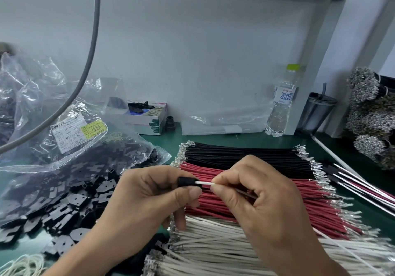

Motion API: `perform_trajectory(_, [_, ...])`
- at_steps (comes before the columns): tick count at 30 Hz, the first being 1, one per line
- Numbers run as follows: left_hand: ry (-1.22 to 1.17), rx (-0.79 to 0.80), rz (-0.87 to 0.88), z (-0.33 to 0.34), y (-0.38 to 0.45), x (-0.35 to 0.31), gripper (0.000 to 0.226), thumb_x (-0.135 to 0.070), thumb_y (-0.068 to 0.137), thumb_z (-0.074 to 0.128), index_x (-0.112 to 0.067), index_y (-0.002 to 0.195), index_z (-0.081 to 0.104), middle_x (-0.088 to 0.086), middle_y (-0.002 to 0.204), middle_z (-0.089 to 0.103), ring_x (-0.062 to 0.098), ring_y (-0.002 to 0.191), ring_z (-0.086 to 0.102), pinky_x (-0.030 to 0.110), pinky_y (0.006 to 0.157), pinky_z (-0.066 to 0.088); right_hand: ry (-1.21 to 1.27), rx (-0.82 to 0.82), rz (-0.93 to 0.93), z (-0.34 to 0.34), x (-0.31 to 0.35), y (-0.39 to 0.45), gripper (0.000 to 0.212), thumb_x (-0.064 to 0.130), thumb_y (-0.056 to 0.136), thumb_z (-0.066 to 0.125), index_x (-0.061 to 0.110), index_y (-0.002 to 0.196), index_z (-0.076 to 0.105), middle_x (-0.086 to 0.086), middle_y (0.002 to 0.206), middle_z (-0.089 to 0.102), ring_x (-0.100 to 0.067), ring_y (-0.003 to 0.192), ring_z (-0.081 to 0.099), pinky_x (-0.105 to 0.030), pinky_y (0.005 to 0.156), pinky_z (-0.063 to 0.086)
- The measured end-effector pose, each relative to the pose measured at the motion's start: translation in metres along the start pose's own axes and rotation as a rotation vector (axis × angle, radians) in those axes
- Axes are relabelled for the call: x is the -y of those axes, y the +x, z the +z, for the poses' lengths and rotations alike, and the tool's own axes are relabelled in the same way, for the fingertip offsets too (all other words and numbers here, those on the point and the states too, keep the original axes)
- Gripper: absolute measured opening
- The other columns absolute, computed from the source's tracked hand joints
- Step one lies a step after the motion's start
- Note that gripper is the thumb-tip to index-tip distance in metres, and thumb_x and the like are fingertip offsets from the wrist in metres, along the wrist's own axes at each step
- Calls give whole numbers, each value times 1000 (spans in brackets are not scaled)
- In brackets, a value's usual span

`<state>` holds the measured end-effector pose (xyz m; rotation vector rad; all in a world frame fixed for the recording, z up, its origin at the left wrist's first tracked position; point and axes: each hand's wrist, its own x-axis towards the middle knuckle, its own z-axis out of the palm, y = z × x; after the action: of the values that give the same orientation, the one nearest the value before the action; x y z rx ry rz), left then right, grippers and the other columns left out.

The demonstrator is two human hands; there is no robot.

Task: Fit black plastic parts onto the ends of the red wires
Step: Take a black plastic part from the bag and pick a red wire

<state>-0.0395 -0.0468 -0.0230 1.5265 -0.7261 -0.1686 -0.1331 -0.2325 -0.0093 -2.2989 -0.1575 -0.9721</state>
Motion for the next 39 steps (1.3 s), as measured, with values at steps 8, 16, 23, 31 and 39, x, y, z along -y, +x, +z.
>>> perform_trajectory(8, [-30, 11, 12, -1, -2, 1, 31, -40, 74, 86, -15, 91, 82, 14, 73, 76, 29, 46, 68, 24, 42, 45, -76, -55, -124, 11, 1, 0, 9, 23, 87, 72, 19, 80, 74, 13, 80, 59, -6, 71, 58, -20, 60, 46])
perform_trajectory(16, [-226, -94, 43, -10, 4, 0, 37, -39, 68, 90, -11, 90, 81, 18, 75, 74, 27, 50, 66, 24, 45, 48, -366, -31, -197, -11, -6, 8, 31, 45, 98, 53, 24, 111, 72, 12, 102, 61, -12, 92, 60, -30, 74, 50])
perform_trajectory(23, [-390, -113, -47, -22, 10, 0, 66, -53, 65, 92, -16, 116, 77, 20, 100, 76, 28, 74, 71, 32, 55, 56, -399, -127, -252, -36, 3, 15, 22, 29, 95, 62, 19, 108, 78, 11, 77, 59, -8, 59, 53, -26, 48, 45])
perform_trajectory(31, [1040, -319, -10, -52, 16, 20, 3, -43, 85, 73, -45, 87, 75, -35, 86, 63, -4, 74, 61, 24, 61, 46, -630, -207, 15, -196, -126, 43, 23, 59, 98, 49, 54, 116, 63, 19, 98, 66, -11, 90, 66, -39, 75, 54])
perform_trajectory(39, [1383, -96, -89, -55, 20, 37, 34, -57, 85, 69, -51, 118, 71, -30, 96, 56, 3, 92, 66, 29, 67, 59, -832, 218, 498, -255, -335, -65, 56, 33, 85, 60, 79, 111, 41, 32, 102, 48, 5, 67, 54, -24, 58, 51])
